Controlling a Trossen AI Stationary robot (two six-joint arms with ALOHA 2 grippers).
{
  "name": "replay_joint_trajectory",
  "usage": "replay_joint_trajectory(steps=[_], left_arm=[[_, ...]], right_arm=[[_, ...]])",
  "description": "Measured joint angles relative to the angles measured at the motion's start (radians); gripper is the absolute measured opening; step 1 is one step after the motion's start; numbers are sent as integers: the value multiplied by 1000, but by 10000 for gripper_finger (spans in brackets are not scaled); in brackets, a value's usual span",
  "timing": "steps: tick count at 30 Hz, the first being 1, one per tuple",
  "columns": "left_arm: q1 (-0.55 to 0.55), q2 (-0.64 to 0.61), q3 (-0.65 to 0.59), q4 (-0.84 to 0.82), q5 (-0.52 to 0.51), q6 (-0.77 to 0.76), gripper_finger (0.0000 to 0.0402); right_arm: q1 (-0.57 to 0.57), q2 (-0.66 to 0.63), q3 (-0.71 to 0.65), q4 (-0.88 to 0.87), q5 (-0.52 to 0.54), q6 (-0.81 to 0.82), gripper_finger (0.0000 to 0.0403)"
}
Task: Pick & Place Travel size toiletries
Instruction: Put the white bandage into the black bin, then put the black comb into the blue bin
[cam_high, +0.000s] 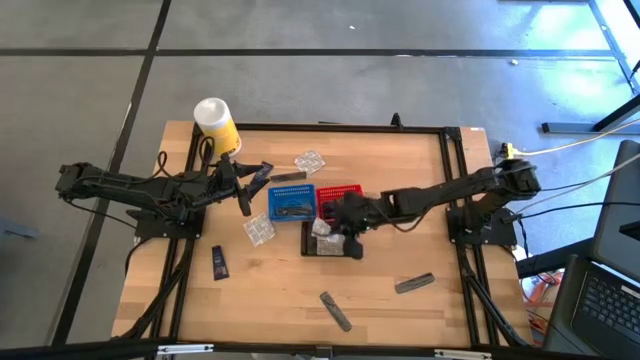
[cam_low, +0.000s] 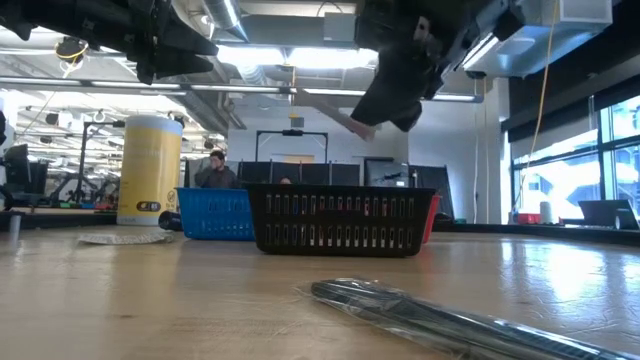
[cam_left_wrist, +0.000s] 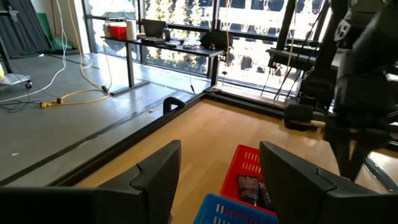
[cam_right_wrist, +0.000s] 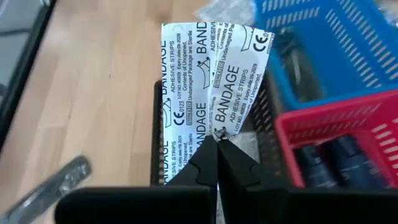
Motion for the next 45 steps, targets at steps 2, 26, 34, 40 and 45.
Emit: replay_joint_trajectory(steps=[2, 26, 34, 40, 45], left_arm=[[0, 0, 0, 0, 0, 0, 212], [-1, 1, 0, 4, 0, -105, 212], [0, 1, 0, 4, 0, -105, 212], [-1, 1, 0, 4, 0, -105, 212], [0, 1, 0, 4, 0, -105, 212]], right_arm=[[28, 11, 0, -7, 15, 0, 0], [83, 68, 0, -73, 31, 58, 24], [82, 68, 0, -72, 97, 76, 106], [82, 66, 0, -78, 92, 54, 160], [105, 24, -1, -129, 112, 57, 173]])
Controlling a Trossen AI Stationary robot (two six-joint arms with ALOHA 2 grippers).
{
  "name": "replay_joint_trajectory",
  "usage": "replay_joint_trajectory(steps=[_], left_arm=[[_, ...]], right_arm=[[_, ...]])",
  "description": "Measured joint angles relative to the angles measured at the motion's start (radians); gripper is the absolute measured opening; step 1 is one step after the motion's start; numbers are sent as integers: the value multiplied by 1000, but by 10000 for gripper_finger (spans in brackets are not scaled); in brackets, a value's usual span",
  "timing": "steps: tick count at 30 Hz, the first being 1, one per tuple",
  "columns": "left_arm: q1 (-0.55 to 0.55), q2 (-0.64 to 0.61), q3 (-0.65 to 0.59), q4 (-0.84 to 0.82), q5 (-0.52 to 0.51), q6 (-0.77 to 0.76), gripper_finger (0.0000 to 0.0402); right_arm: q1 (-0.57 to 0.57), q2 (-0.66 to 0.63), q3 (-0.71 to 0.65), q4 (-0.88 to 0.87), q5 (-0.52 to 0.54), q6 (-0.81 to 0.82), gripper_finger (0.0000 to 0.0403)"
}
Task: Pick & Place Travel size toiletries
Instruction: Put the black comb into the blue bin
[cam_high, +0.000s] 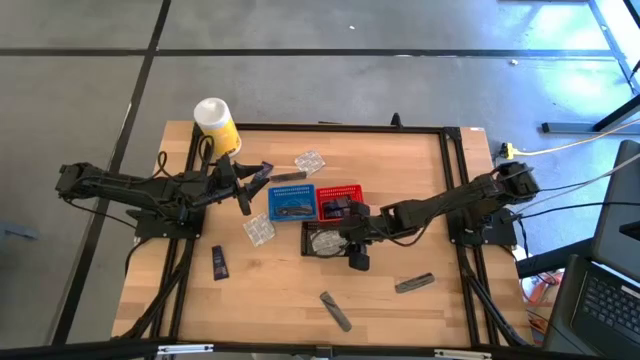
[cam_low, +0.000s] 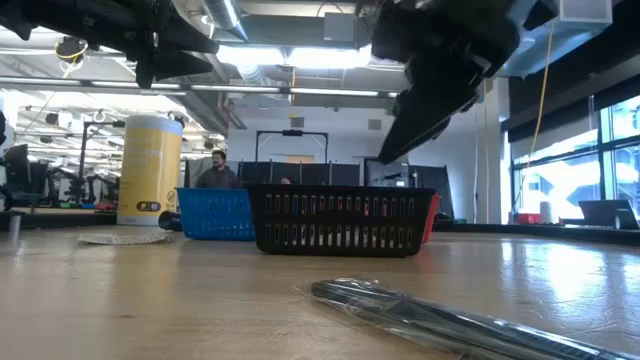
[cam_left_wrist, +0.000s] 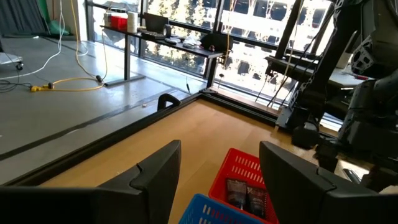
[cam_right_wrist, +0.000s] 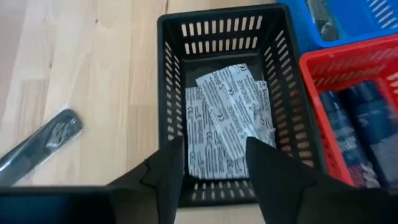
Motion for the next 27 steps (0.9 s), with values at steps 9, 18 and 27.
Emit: replay_joint_trajectory(steps=[9, 18, 27], left_arm=[[0, 0, 0, 0, 0, 0, 212], [0, 0, 0, -3, 0, 0, 212], [0, 0, 0, -6, 0, 0, 212]], right_arm=[[65, -126, 0, -193, 74, 102, 111], [112, -205, 0, -329, 174, 105, 23], [6, -426, -178, -286, 159, 19, 3]])
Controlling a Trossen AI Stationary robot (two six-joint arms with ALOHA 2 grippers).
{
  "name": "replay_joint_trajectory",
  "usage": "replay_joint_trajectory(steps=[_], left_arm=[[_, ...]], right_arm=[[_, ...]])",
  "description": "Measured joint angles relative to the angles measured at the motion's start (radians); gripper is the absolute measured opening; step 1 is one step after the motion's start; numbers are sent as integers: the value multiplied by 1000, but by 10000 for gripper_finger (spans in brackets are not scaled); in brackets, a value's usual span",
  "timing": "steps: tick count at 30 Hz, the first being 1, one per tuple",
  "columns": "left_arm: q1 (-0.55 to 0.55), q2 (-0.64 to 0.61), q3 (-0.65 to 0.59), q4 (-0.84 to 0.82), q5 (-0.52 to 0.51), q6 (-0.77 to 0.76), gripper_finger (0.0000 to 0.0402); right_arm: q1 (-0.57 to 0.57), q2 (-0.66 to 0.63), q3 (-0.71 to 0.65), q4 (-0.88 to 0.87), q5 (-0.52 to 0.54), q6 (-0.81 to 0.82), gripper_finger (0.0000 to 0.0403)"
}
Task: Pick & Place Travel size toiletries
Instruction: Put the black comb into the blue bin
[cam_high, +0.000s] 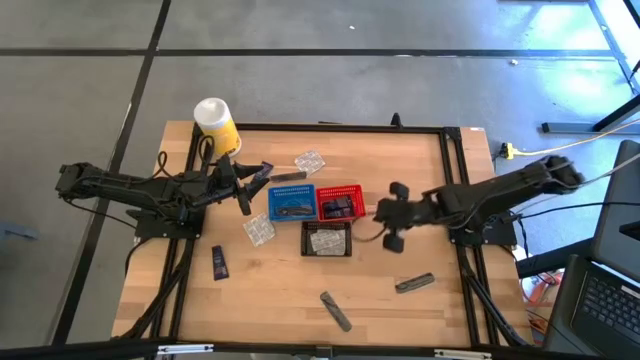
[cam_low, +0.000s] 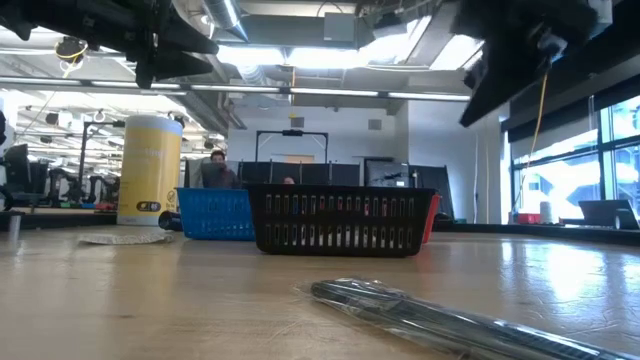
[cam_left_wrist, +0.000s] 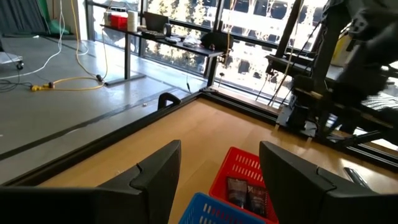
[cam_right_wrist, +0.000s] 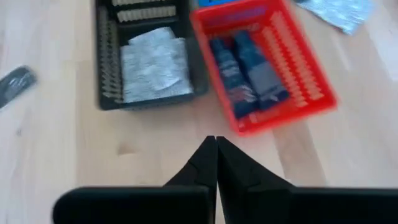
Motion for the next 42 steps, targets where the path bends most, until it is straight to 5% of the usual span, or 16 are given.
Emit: replay_joint_trajectory(steps=[7, 17, 32, 42], left_arm=[[0, 0, 0, -1, 0, 0, 212], [0, 0, 0, -1, 0, 0, 212], [0, 0, 0, 8, 0, 0, 212], [0, 0, 0, 8, 29, -2, 212]], right_arm=[[-121, -267, -175, 119, -99, -82, 3], [-199, -486, -231, 75, -197, -186, 3], [-199, -730, -232, -53, -210, -177, 9], [-199, -754, -232, -53, -210, -177, 37]])
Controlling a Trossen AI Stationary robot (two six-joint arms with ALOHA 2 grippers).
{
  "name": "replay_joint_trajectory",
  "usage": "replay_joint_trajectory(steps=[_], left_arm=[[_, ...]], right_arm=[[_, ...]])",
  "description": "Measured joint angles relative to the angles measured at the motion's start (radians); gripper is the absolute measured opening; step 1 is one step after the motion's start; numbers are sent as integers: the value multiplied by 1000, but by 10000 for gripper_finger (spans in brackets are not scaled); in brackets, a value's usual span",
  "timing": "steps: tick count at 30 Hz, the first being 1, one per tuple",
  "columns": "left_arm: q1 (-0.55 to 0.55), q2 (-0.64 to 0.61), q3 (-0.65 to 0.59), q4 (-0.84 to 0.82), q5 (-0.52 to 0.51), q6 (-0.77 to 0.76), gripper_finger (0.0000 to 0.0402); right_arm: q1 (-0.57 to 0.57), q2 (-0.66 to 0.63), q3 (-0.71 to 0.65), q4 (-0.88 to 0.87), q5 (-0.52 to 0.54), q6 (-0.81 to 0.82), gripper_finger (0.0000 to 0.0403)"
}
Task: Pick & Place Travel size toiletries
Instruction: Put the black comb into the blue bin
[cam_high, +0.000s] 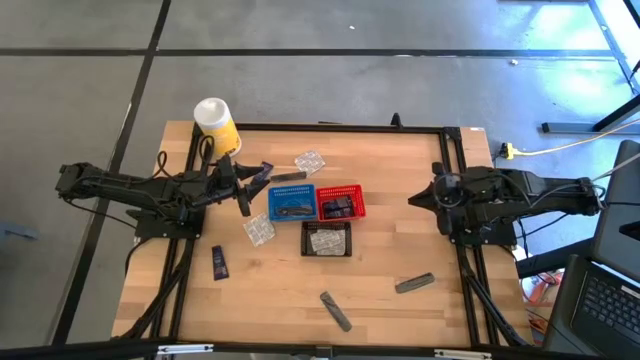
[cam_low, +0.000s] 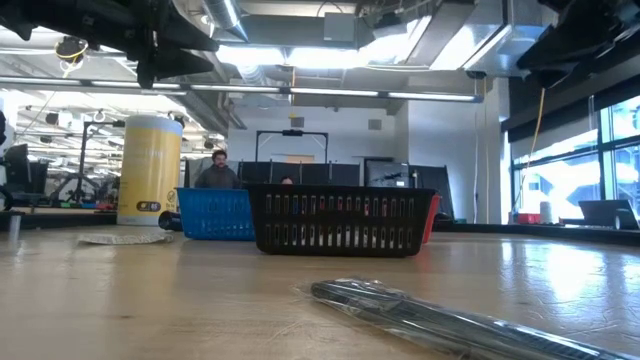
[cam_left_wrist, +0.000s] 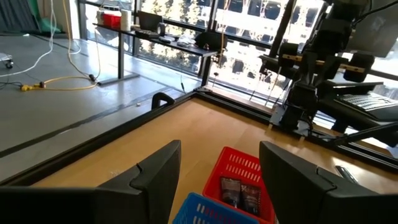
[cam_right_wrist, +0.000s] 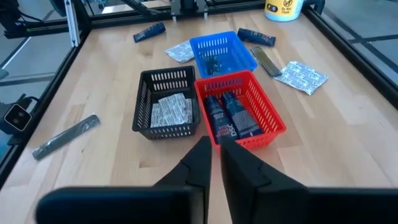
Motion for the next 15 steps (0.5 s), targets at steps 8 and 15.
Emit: replay_joint_trajectory(steps=[8, 15], left_arm=[[0, 0, 0, 0, -8, -1, 212], [0, 0, 35, -15, -3, 57, 212]], right_arm=[[0, 0, 0, 0, 0, 0, 53], [0, 1, 0, 0, 0, 0, 67]])
